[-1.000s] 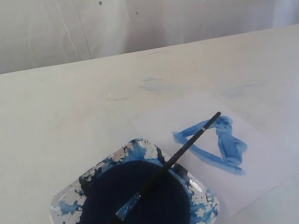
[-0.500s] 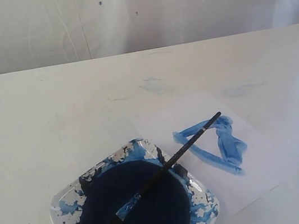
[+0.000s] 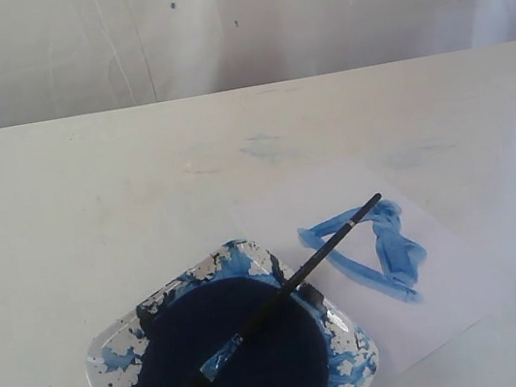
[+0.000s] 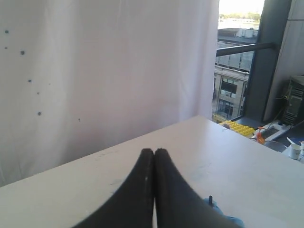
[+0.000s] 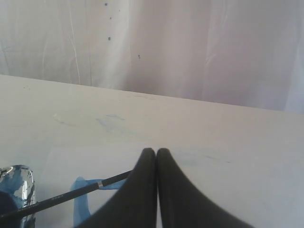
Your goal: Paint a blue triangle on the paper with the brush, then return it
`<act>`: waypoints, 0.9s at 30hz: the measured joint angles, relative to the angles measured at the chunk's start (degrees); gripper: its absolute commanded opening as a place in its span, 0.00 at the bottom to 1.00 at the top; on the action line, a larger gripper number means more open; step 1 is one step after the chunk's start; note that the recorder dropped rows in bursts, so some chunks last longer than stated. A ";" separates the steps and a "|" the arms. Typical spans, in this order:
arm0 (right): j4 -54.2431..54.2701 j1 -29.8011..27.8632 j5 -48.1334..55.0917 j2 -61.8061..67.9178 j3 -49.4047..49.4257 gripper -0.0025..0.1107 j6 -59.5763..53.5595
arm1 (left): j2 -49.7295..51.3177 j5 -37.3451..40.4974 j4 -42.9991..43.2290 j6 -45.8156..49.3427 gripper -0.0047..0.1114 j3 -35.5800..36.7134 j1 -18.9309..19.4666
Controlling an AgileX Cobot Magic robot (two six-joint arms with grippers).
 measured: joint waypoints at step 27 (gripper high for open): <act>0.11 0.00 0.00 0.00 0.00 0.02 0.00 | -35.47 42.88 -94.27 100.29 0.04 29.64 -1.05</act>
